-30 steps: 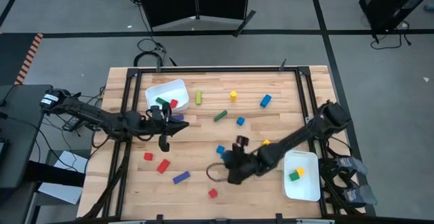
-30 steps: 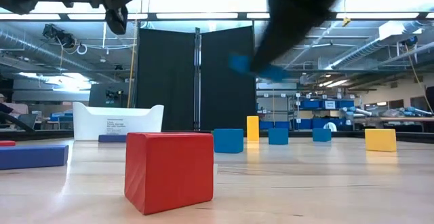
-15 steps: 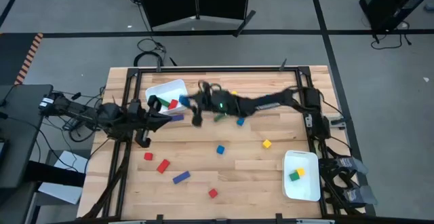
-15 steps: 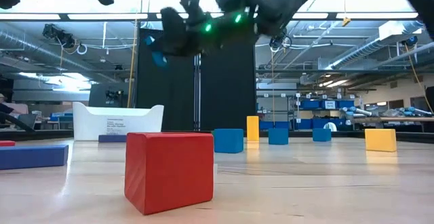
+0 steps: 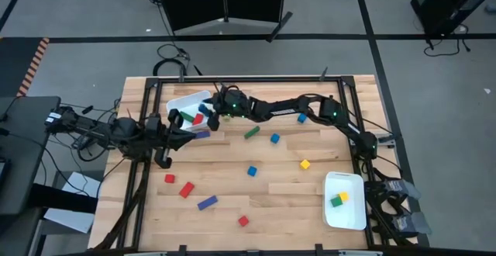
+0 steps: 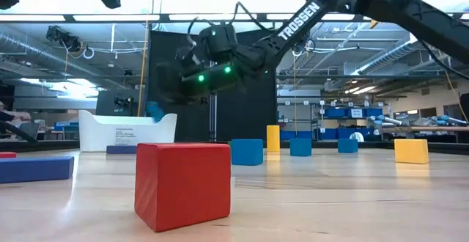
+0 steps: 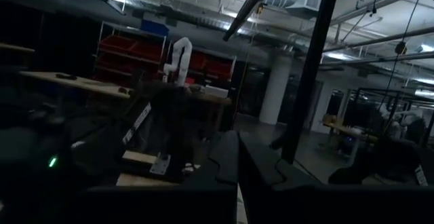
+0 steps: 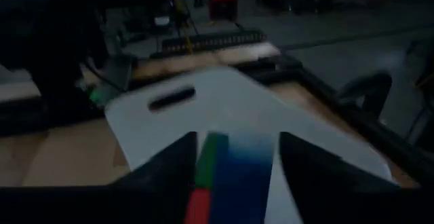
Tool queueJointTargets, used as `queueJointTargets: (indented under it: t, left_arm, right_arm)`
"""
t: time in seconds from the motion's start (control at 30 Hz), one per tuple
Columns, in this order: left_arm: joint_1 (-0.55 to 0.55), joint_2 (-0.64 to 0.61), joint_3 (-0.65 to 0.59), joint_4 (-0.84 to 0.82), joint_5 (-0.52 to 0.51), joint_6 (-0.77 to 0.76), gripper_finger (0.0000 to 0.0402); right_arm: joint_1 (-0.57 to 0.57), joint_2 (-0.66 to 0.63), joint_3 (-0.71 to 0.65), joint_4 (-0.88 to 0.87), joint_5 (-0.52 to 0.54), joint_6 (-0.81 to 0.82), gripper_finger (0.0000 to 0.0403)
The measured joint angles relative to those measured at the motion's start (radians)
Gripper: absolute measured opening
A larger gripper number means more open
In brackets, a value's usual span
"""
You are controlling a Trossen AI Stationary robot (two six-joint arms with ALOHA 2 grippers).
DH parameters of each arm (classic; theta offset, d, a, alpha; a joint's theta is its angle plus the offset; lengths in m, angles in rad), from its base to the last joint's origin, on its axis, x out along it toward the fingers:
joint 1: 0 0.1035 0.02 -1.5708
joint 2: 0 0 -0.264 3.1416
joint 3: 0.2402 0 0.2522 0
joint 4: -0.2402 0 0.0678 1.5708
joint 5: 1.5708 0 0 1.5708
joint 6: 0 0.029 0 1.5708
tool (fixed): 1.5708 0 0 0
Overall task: Sort blocks by size
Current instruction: Put the large blue block into the top white bin
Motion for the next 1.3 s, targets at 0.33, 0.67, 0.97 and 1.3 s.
queueJointTargets:
  t: [0.33,0.67,0.97,1.3]
  left_arm:
    - [0.0,0.002,0.0,-0.135,-0.007,-0.012,0.0009]
    - [-0.036,0.306,0.035,-0.417,0.047,-0.243,0.0106]
    - [-0.23,0.704,0.385,-0.889,0.001,-0.477,0.0172]
    - [-0.374,1.064,0.631,-1.11,0.001,-0.689,0.0175]
  right_arm:
    - [0.027,-0.371,-0.542,0.407,0.177,-0.074,0.0292]
    - [0.249,-0.936,-1.102,0.476,0.399,-0.117,0.0268]
    - [0.464,-1.09,-1.151,0.41,0.599,-0.218,0.0268]
    - [0.578,-1.103,-1.151,0.416,0.715,-0.272,0.0268]
